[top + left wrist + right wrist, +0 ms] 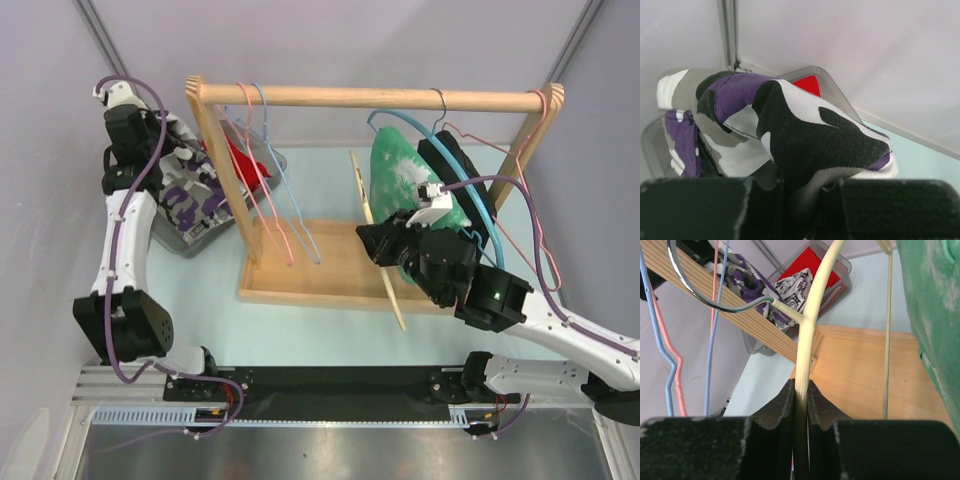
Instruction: Remove the trousers from the hanger
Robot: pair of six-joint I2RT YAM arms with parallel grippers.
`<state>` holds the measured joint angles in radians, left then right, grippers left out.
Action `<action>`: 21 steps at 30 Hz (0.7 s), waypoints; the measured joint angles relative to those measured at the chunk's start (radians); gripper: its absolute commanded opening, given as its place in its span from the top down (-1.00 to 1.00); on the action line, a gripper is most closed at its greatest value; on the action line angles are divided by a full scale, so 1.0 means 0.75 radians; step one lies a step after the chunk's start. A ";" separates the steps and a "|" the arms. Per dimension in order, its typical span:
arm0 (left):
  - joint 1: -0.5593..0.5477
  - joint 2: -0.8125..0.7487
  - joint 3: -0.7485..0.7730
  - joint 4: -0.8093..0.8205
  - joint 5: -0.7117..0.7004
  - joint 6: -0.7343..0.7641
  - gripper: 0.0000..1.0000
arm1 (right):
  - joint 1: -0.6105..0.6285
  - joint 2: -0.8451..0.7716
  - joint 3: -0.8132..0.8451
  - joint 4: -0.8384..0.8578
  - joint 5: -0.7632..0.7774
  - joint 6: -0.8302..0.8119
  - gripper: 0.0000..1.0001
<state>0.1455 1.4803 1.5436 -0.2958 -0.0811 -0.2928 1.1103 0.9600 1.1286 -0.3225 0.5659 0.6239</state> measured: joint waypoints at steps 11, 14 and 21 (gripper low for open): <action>0.002 0.161 -0.098 0.176 0.066 -0.139 0.05 | -0.001 0.109 0.042 0.005 -0.031 -0.011 1.00; 0.002 0.188 -0.098 0.167 0.094 -0.156 -0.55 | 0.000 0.117 0.051 -0.003 -0.036 -0.017 1.00; 0.001 0.074 -0.138 0.166 0.136 -0.193 -0.61 | 0.000 0.117 0.090 -0.009 -0.035 -0.026 1.00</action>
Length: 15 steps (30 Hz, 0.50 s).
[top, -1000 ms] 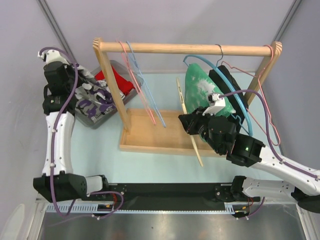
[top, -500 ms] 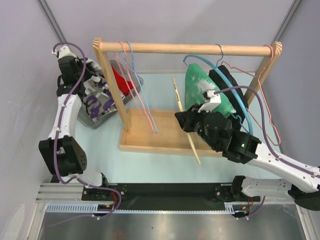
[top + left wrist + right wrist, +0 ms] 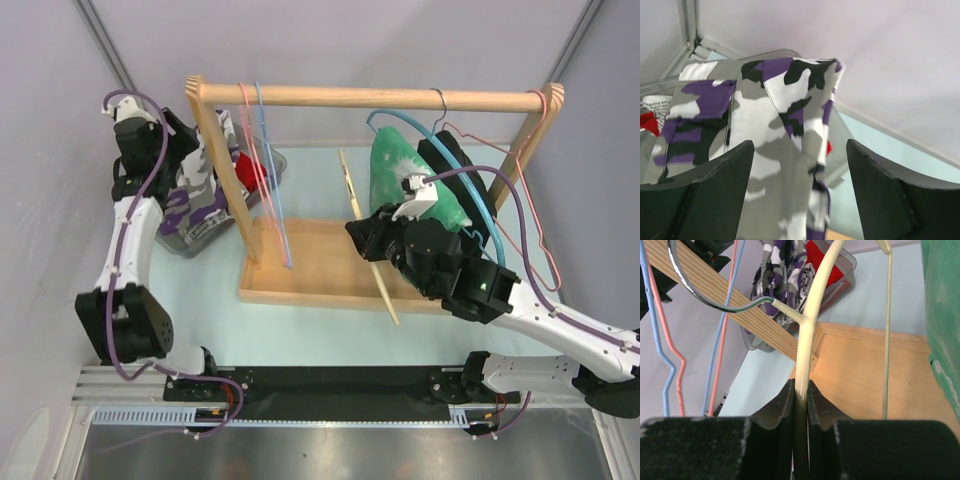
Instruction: Remove the trousers from the hanger
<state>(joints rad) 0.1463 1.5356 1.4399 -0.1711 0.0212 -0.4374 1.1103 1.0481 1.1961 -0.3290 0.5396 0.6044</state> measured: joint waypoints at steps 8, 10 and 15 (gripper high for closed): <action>-0.045 -0.513 -0.322 0.036 0.069 -0.102 -0.60 | 0.001 0.001 0.063 -0.016 -0.013 -0.010 1.00; -0.083 -0.647 -0.414 0.043 0.086 -0.121 -0.59 | 0.003 0.003 0.084 -0.019 -0.015 -0.013 1.00; -0.168 -0.956 -0.590 0.030 0.156 -0.156 -0.58 | 0.028 0.031 0.157 -0.024 -0.015 -0.034 1.00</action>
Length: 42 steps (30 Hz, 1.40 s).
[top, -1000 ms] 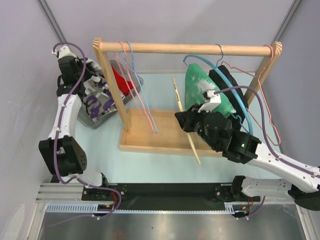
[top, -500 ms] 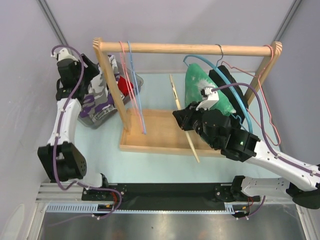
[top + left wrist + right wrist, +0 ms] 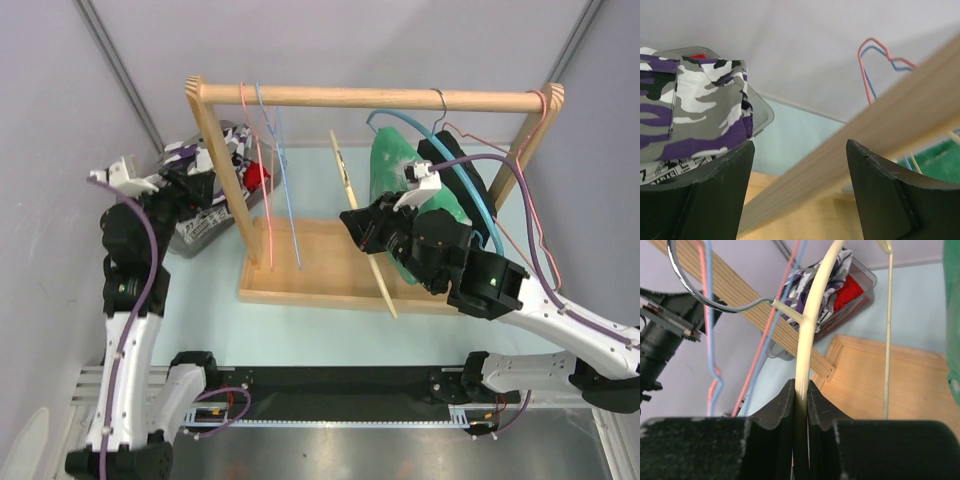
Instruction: Remove the trousers from the hanger
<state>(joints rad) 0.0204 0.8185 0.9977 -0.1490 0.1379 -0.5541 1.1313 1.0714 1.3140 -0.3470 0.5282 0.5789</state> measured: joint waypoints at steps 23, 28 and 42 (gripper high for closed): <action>-0.262 -0.251 0.256 -0.237 0.425 0.053 -0.56 | 0.040 0.338 0.419 0.183 0.081 -0.146 1.00; -0.474 -0.189 0.284 -0.274 0.450 0.111 -0.57 | 0.040 0.391 0.482 0.255 0.171 -0.166 1.00; -0.495 -0.292 0.335 -0.430 0.512 0.232 -0.63 | -0.003 0.597 0.532 0.397 0.325 -0.129 1.00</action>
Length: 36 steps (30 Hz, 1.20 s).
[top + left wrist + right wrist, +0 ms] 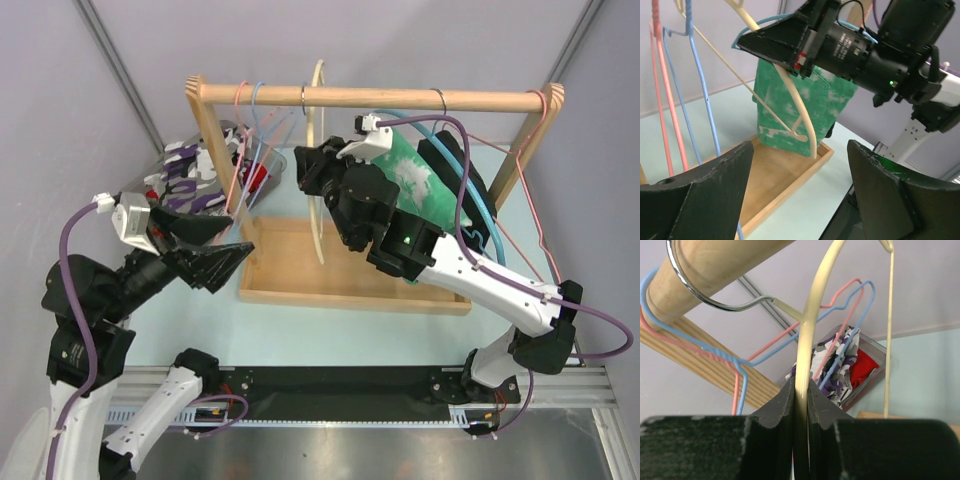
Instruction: Remove the trousers from the hanger
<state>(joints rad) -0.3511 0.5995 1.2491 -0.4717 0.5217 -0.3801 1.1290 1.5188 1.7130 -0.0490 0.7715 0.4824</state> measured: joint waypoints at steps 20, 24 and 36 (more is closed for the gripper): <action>-0.001 -0.053 -0.054 -0.023 0.151 -0.036 -0.64 | 0.019 0.075 -0.009 0.171 0.044 0.091 0.99; -0.001 -0.058 -0.053 -0.023 0.184 -0.055 -0.64 | 0.028 0.105 -0.001 0.216 0.042 0.105 0.73; -0.001 -0.039 -0.135 -0.008 0.348 -0.149 -0.63 | 0.072 0.028 -0.120 0.204 0.077 0.041 -0.21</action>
<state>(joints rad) -0.3515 0.5705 1.1477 -0.4774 0.7826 -0.4915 1.1828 1.5398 1.6234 0.1043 0.8291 0.5133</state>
